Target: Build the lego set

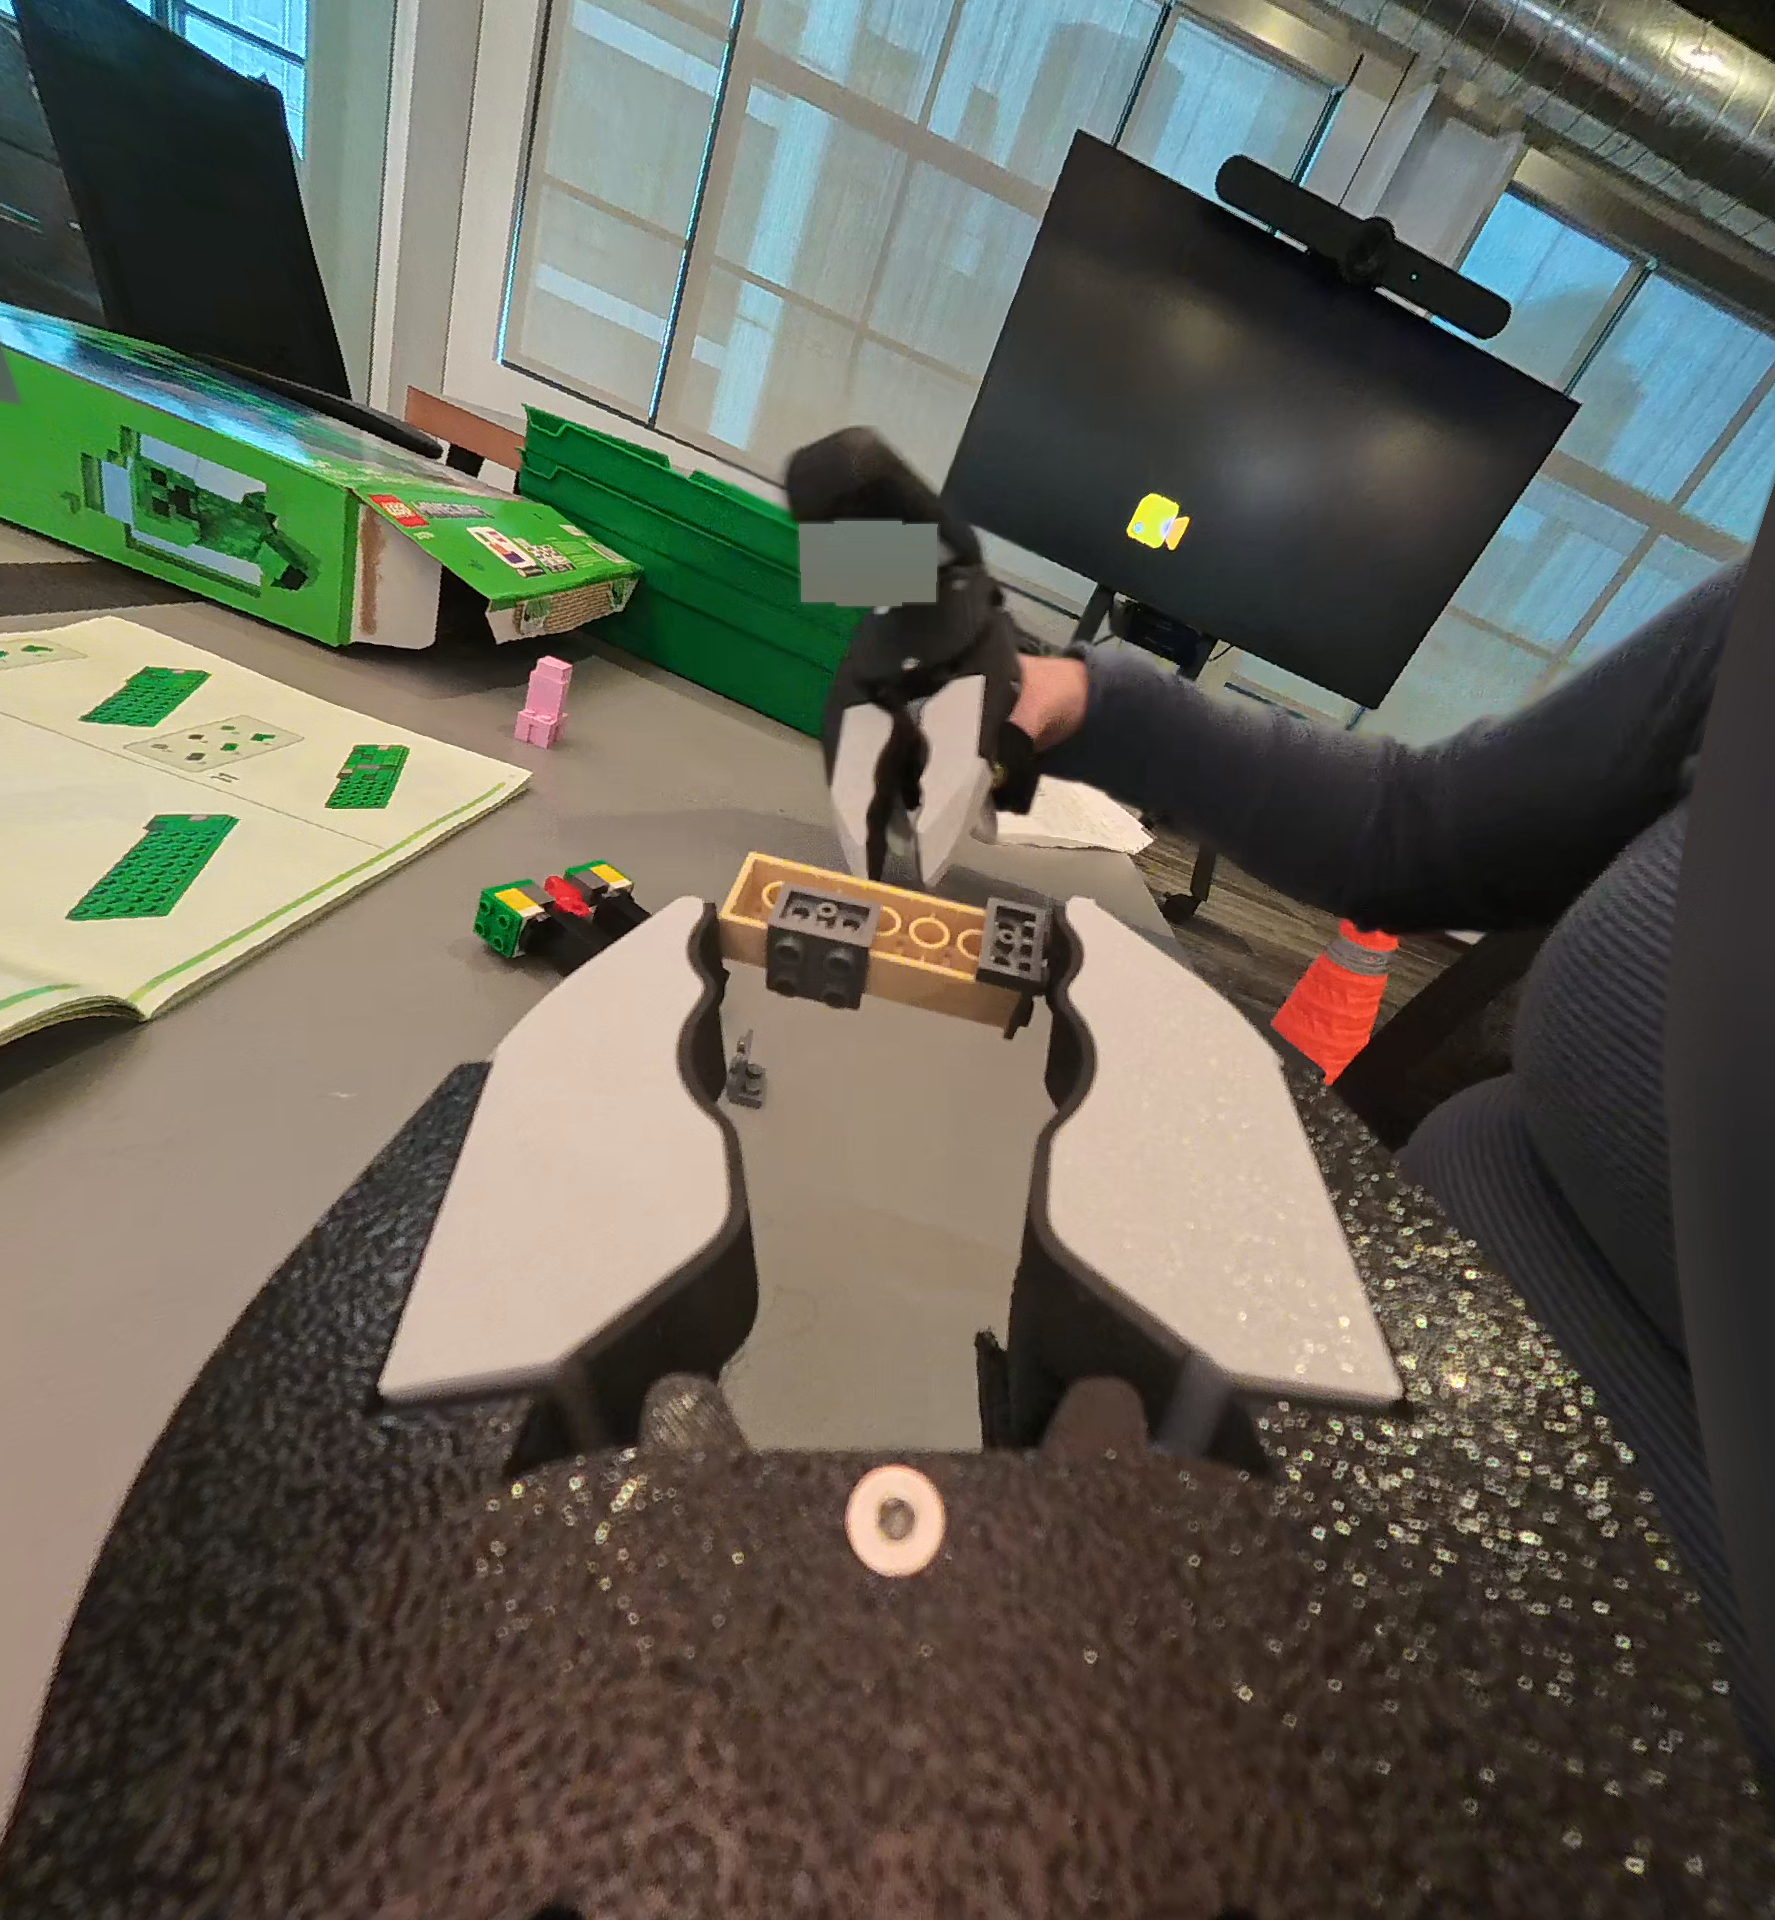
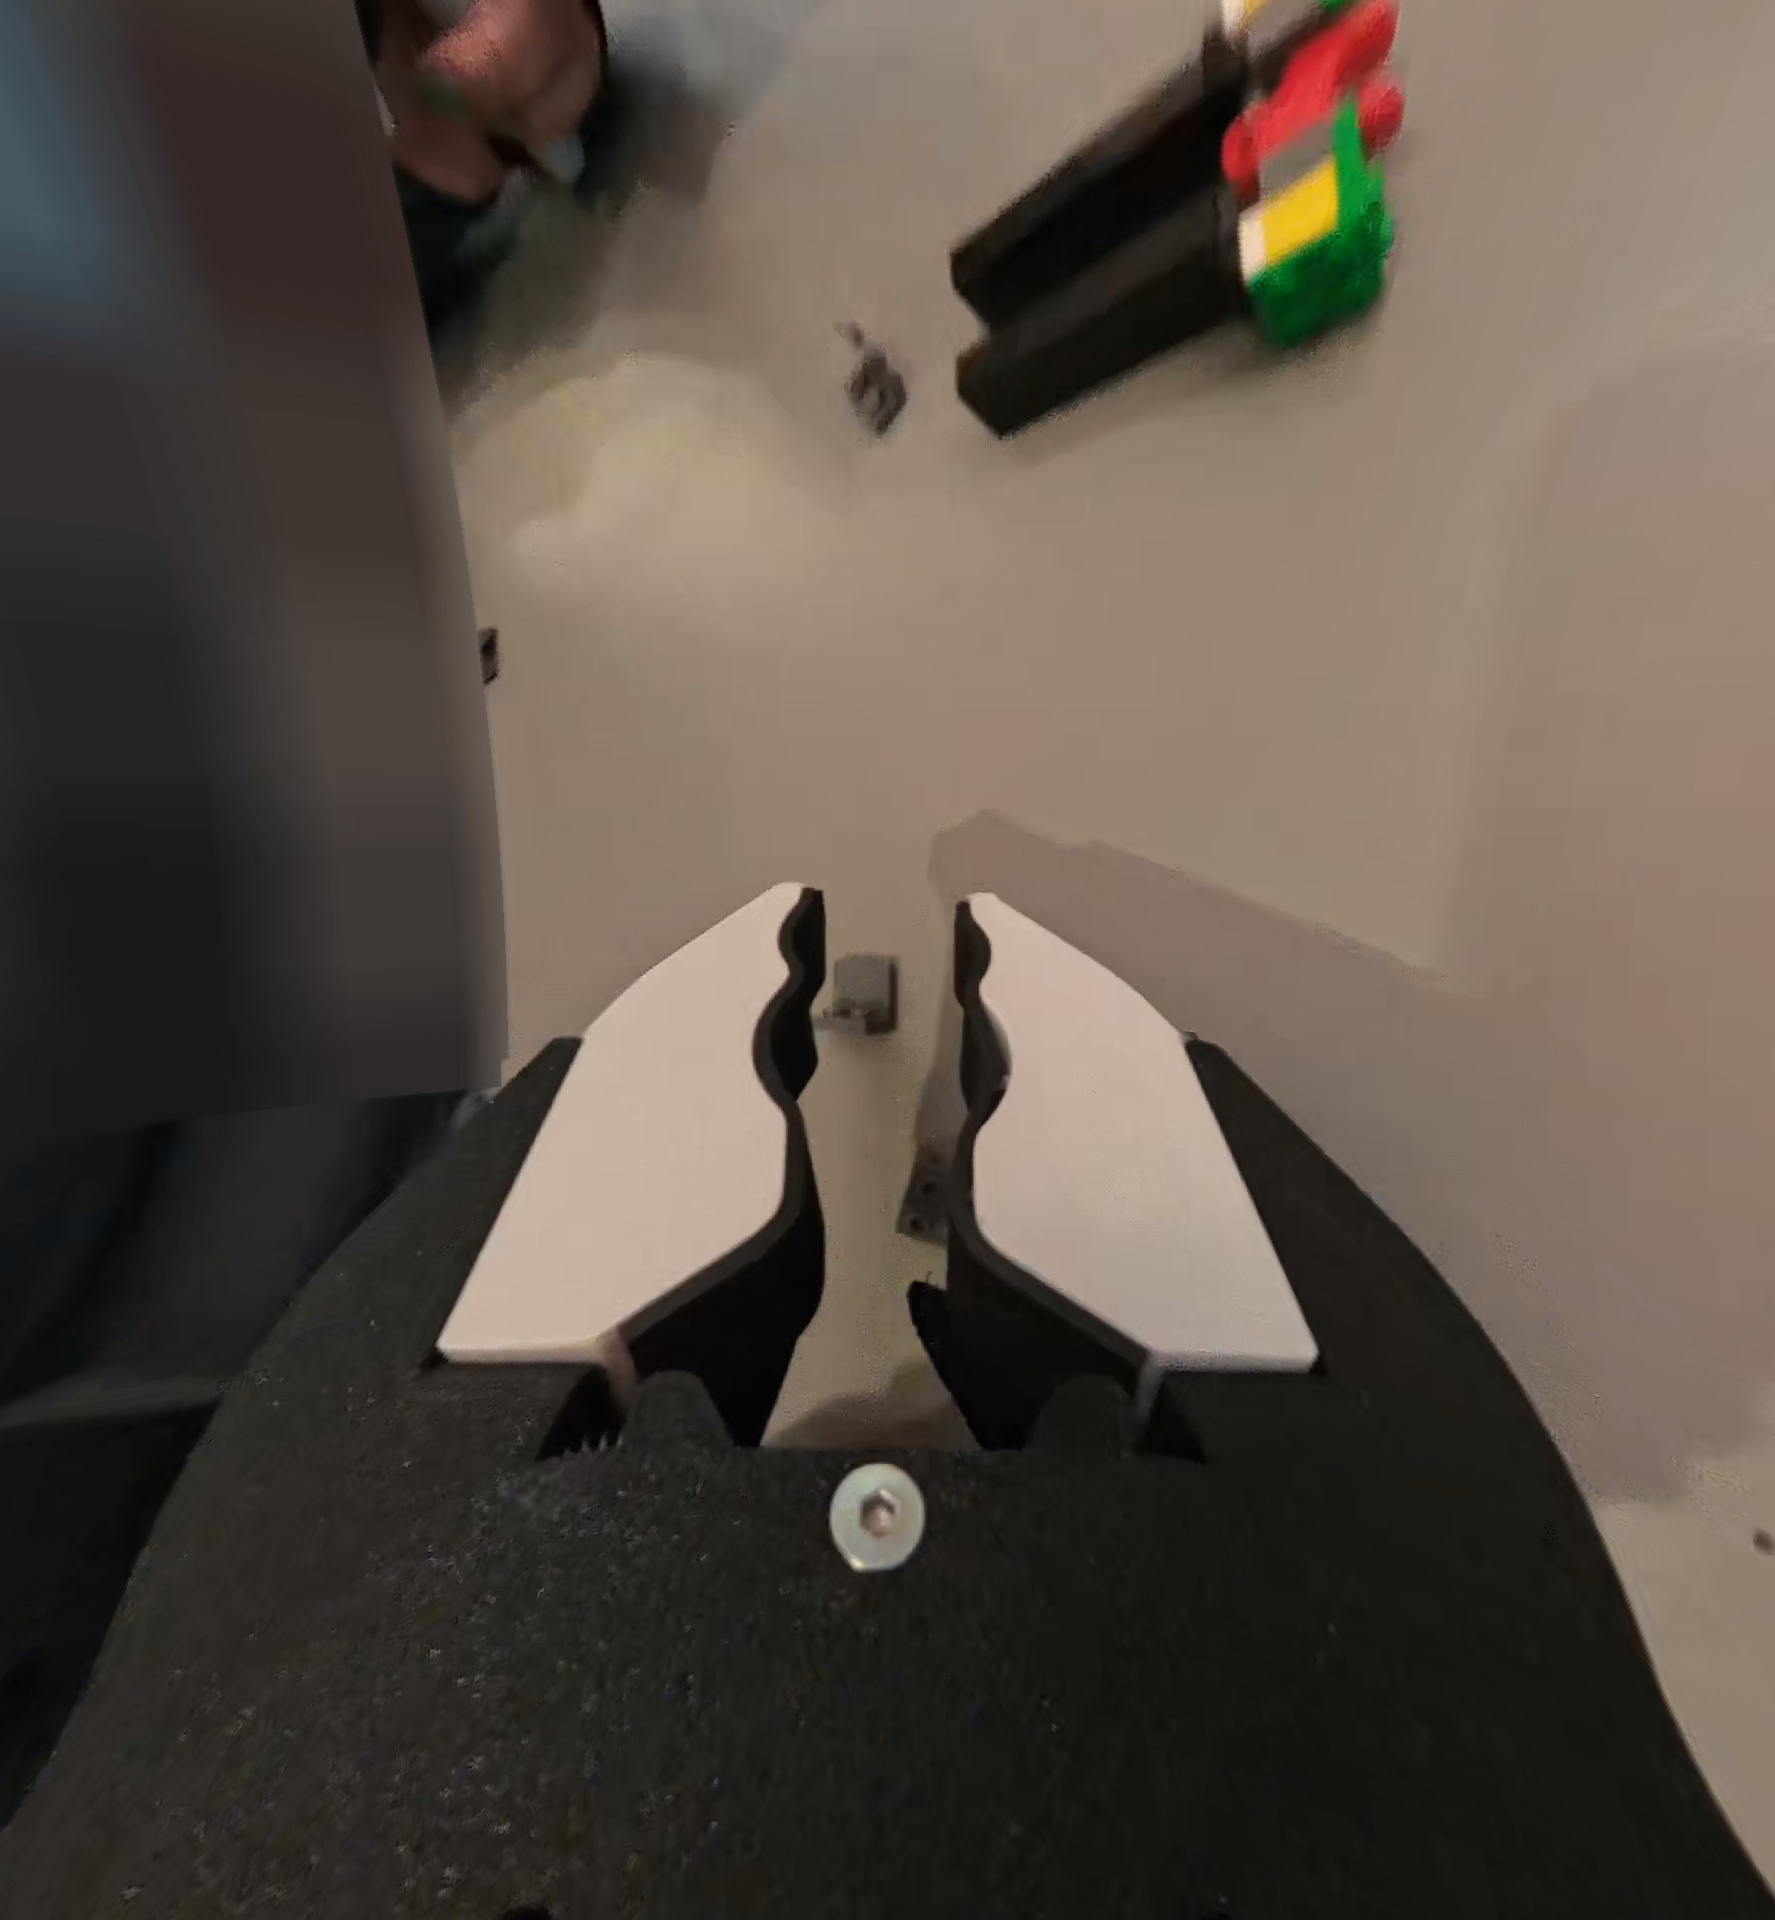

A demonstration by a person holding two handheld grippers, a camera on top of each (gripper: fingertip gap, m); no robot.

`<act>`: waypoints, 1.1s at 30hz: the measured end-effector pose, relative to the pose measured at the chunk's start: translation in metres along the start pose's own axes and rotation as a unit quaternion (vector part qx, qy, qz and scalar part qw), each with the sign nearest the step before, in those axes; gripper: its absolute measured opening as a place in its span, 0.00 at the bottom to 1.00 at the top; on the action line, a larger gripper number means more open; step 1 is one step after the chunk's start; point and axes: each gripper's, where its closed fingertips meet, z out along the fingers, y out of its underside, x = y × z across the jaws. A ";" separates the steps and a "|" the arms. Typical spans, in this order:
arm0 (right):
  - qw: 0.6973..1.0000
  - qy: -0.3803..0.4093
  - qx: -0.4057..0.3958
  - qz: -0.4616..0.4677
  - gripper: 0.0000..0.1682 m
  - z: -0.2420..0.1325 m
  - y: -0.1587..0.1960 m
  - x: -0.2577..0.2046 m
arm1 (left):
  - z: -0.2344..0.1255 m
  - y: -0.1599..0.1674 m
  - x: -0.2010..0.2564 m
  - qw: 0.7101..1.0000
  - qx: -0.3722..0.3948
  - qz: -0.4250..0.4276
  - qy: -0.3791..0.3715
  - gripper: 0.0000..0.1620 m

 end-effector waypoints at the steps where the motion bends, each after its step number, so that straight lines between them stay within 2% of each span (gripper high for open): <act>1: 0.998 0.028 0.039 -0.031 0.14 -0.001 -0.003 -0.005 | 0.000 0.000 0.000 1.000 0.001 -0.001 0.000 0.37; 5: 0.968 0.139 0.180 -0.107 0.15 0.000 -0.005 -0.025 | -0.001 -0.001 0.000 1.000 0.004 -0.004 0.001 0.37; 8: 0.949 0.195 0.225 -0.104 0.16 0.011 0.010 -0.034 | -0.002 -0.002 -0.001 1.000 0.009 -0.007 0.001 0.37; 11: 0.946 0.230 0.207 -0.091 0.20 0.023 0.031 -0.033 | -0.003 -0.003 -0.002 1.000 0.013 -0.010 0.000 0.37; 13: 0.937 0.266 0.202 -0.099 0.20 0.018 0.035 -0.030 | -0.003 -0.003 -0.002 1.000 0.012 -0.009 0.000 0.37; 17: 0.944 0.268 0.169 -0.089 0.25 0.020 0.043 -0.023 | -0.001 -0.002 0.000 1.000 0.008 -0.006 0.001 0.37; 28: 0.937 0.292 0.132 -0.137 0.16 0.027 0.034 -0.014 | -0.001 -0.002 0.000 1.000 0.008 -0.006 0.001 0.37; 33: 0.939 0.282 0.127 -0.149 0.20 0.025 0.036 -0.013 | -0.001 -0.002 0.000 1.000 0.007 -0.006 0.002 0.37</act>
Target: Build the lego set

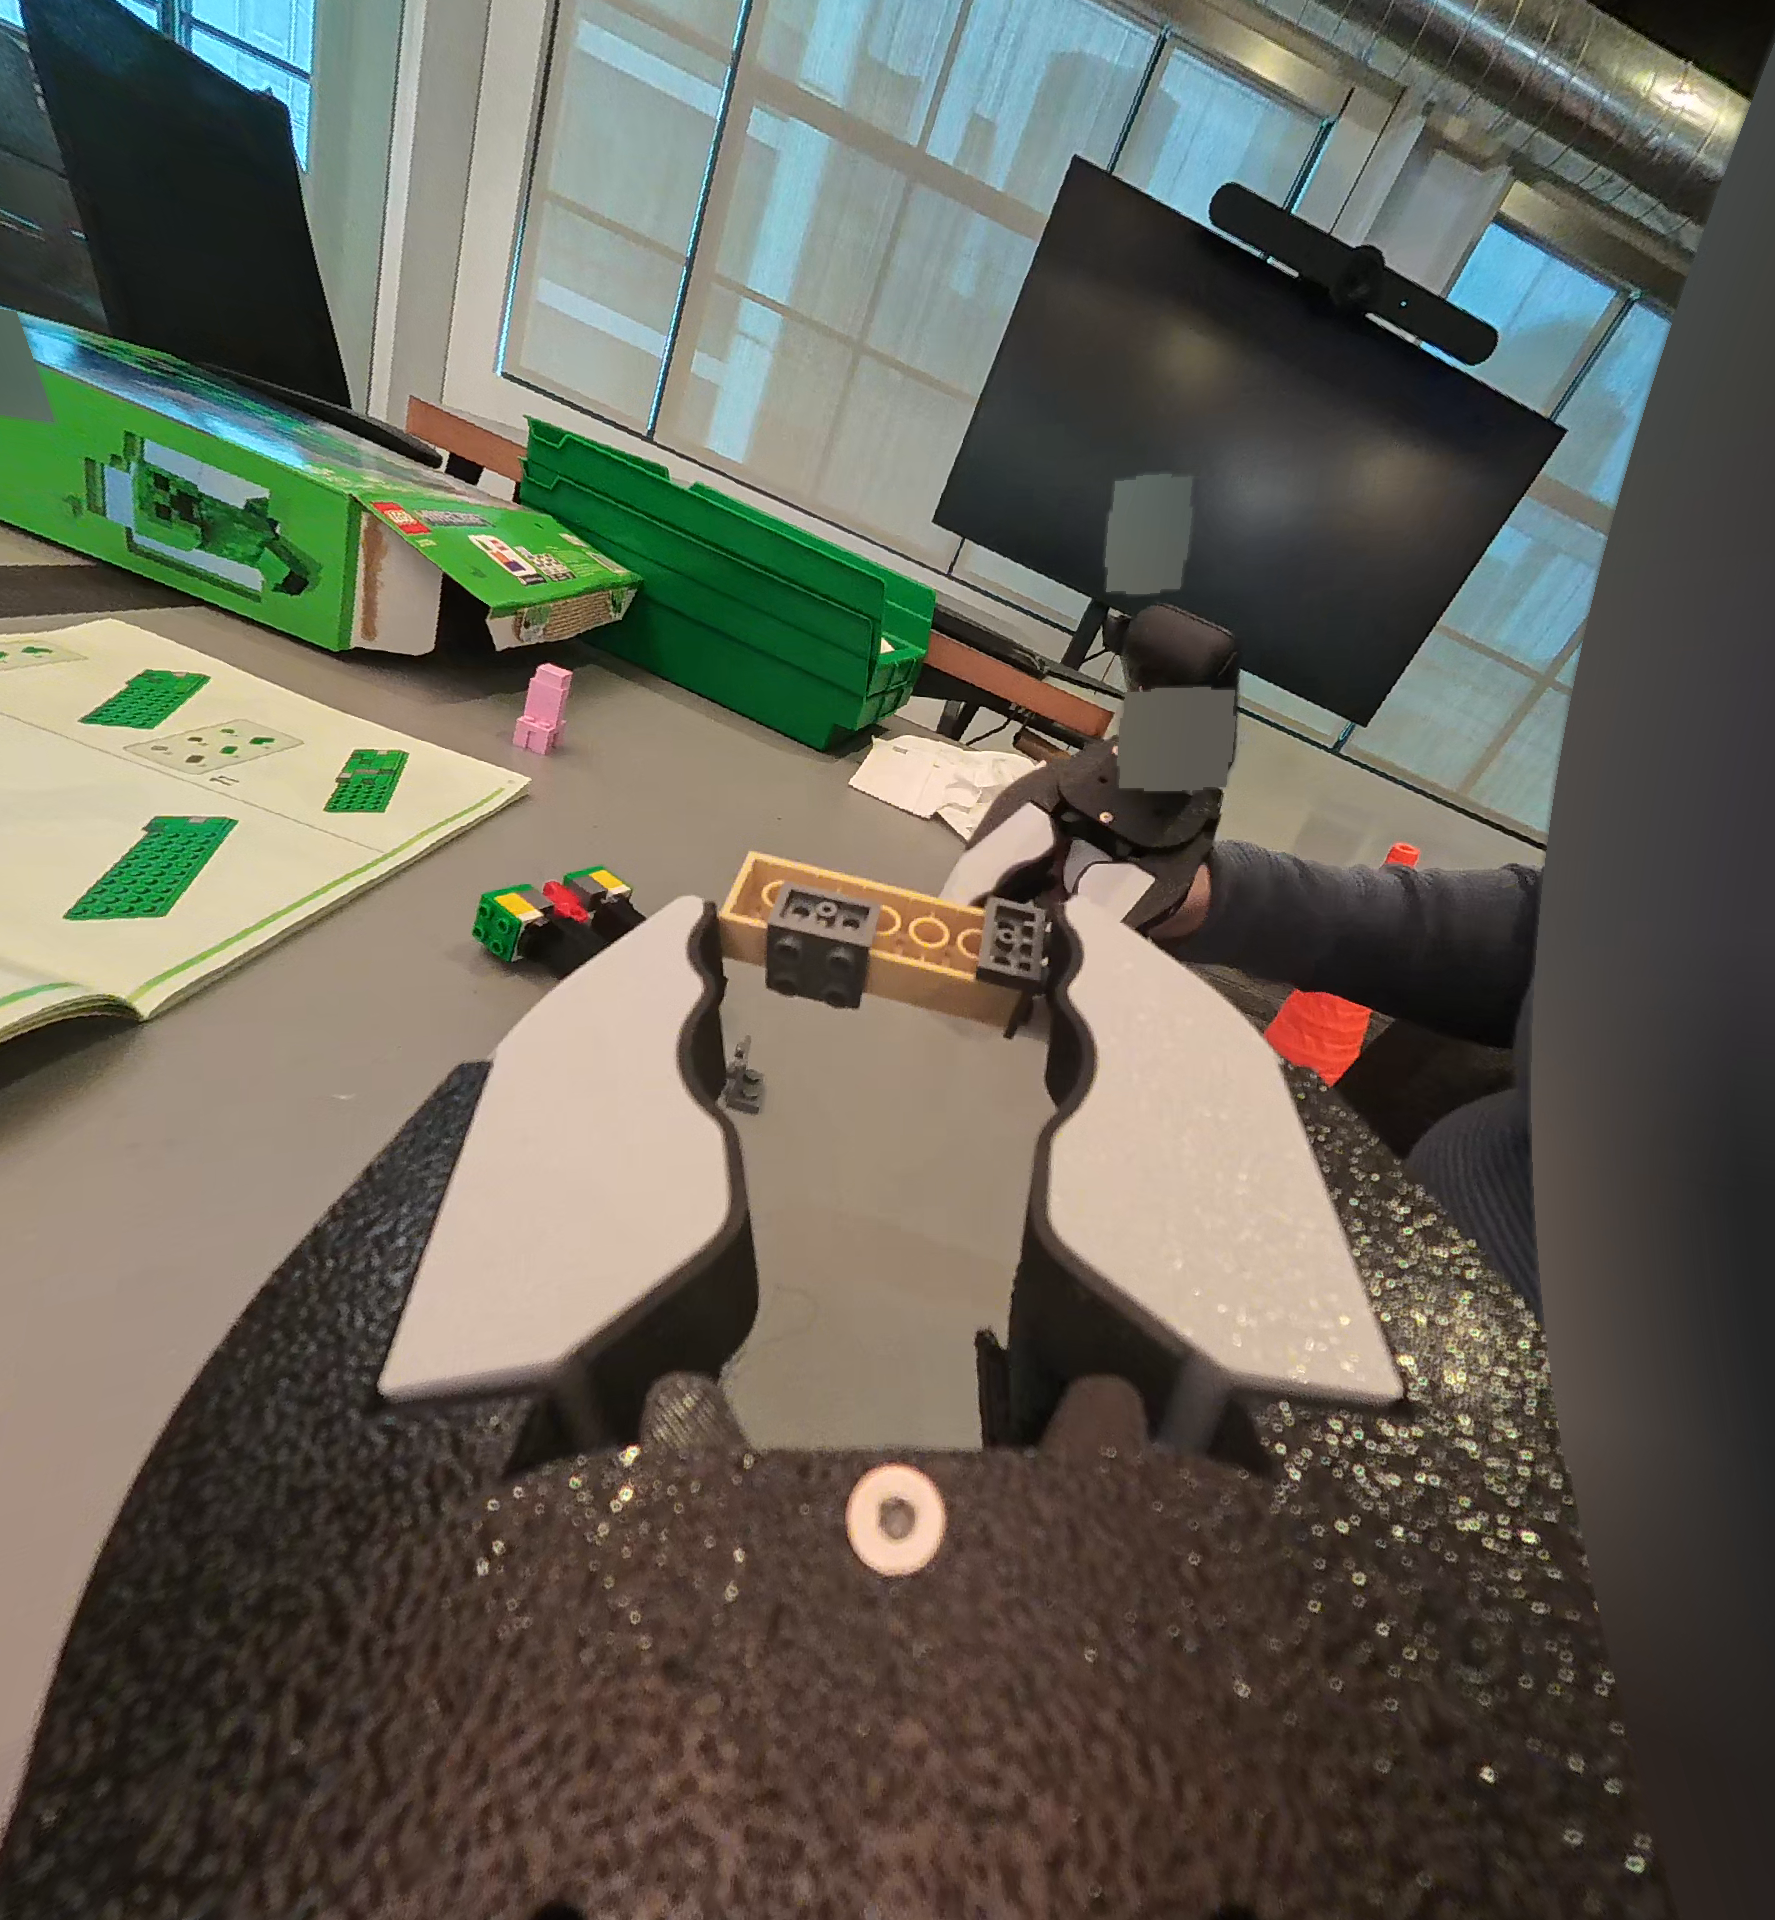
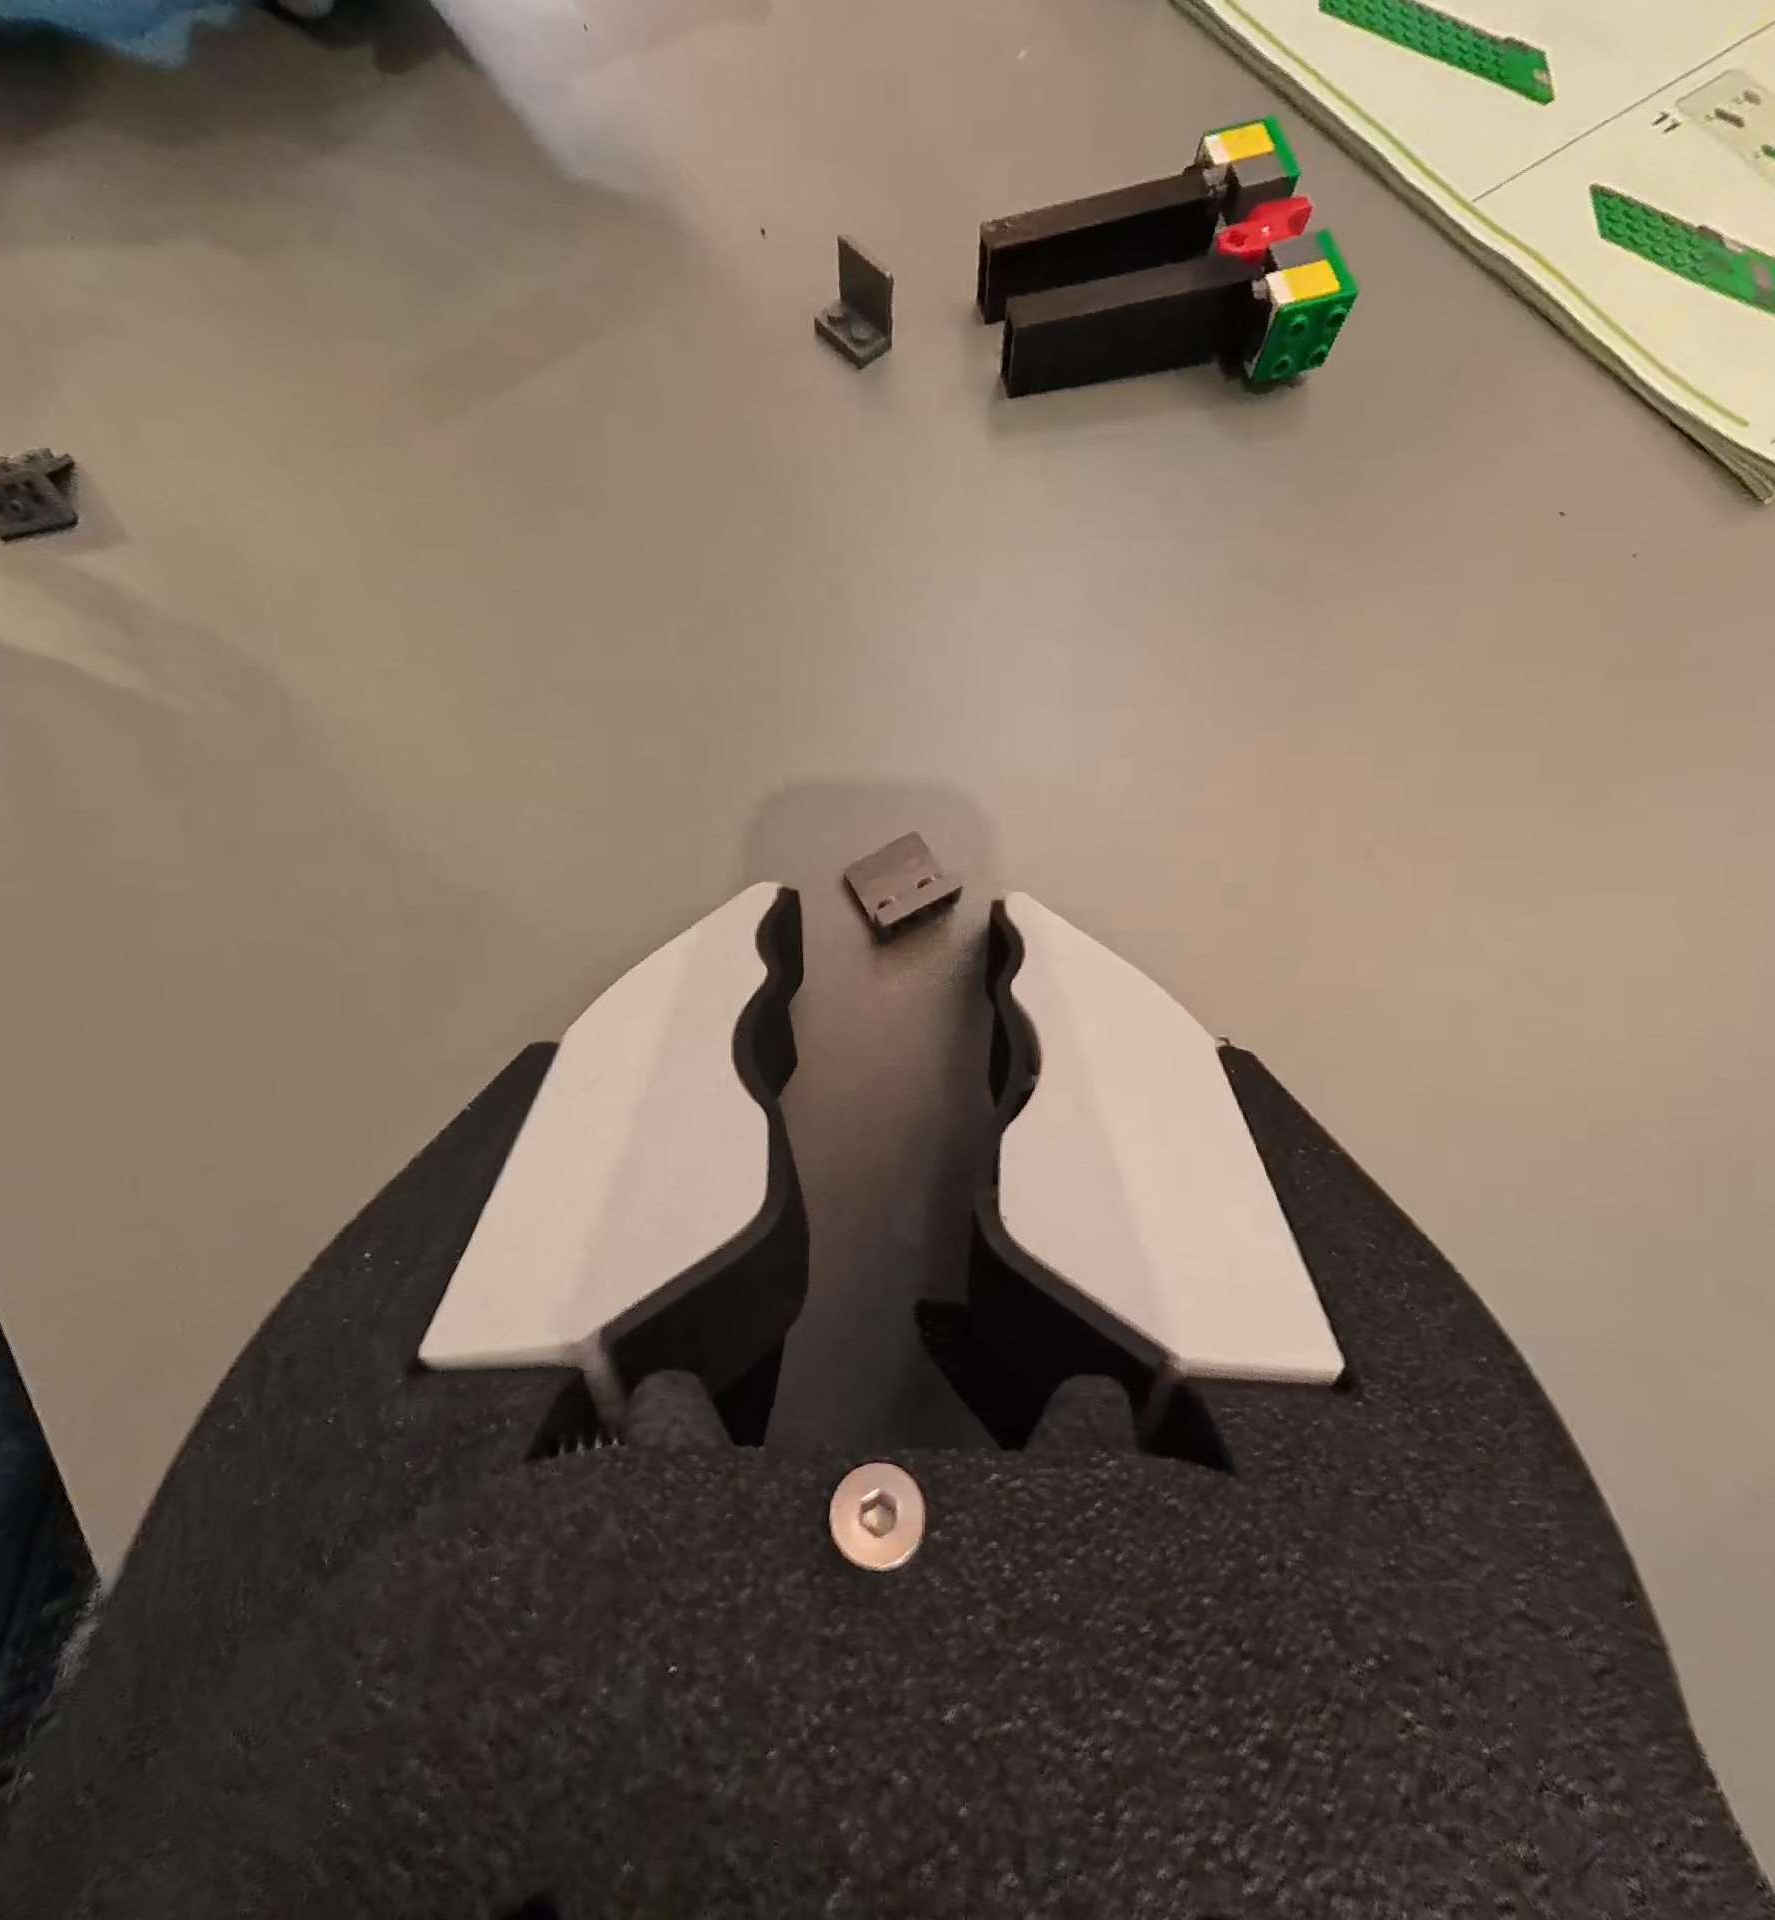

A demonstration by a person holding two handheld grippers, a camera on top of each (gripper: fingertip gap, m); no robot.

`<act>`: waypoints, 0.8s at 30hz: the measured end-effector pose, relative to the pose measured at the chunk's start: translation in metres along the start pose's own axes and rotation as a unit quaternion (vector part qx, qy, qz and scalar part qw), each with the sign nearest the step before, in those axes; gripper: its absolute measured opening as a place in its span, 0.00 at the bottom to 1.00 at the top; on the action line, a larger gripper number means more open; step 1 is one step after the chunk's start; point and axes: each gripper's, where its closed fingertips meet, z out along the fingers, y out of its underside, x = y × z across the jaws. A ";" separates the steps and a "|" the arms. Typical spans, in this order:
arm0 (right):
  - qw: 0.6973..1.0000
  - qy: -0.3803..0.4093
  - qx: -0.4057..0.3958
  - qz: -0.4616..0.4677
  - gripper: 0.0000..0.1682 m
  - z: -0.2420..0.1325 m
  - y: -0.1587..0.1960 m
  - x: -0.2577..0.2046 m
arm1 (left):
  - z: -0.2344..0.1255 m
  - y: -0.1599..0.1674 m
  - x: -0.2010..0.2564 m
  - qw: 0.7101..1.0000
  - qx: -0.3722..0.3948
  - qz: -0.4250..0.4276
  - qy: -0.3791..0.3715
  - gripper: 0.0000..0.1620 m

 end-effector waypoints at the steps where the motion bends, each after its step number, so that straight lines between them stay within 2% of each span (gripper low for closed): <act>1: 1.000 -0.008 -0.002 -0.006 0.21 0.000 0.000 0.000 | 0.000 0.000 0.000 1.000 0.000 0.000 0.000 0.37; 7: 0.995 -0.069 -0.009 -0.068 0.19 0.001 0.000 -0.002 | 0.000 0.000 0.000 1.000 0.000 0.001 0.000 0.37; 9: 0.994 -0.078 -0.011 -0.074 0.17 0.002 -0.001 0.001 | 0.000 0.000 0.000 1.000 0.000 0.000 0.000 0.37; 12: 0.993 -0.088 -0.012 -0.078 0.10 0.002 -0.001 0.004 | -0.001 0.000 0.000 1.000 0.001 -0.001 0.000 0.37; 15: 0.992 -0.106 -0.020 -0.072 0.09 -0.001 -0.003 0.002 | -0.001 -0.001 0.000 1.000 0.002 -0.003 0.000 0.37; 17: 0.992 -0.090 -0.026 -0.080 0.10 -0.007 -0.012 0.010 | -0.001 -0.001 0.000 1.000 0.002 -0.003 0.001 0.37; 19: 0.991 -0.055 -0.070 -0.099 0.09 -0.016 -0.018 0.031 | 0.000 0.000 0.000 1.000 0.001 -0.002 0.000 0.37; 21: 0.981 -0.031 -0.157 -0.111 0.09 -0.025 -0.017 0.057 | 0.000 0.000 0.000 1.000 -0.001 0.000 0.000 0.37; 24: 0.929 -0.003 -0.346 -0.130 0.09 -0.041 0.001 0.097 | 0.001 0.001 0.001 1.000 -0.005 0.004 0.000 0.37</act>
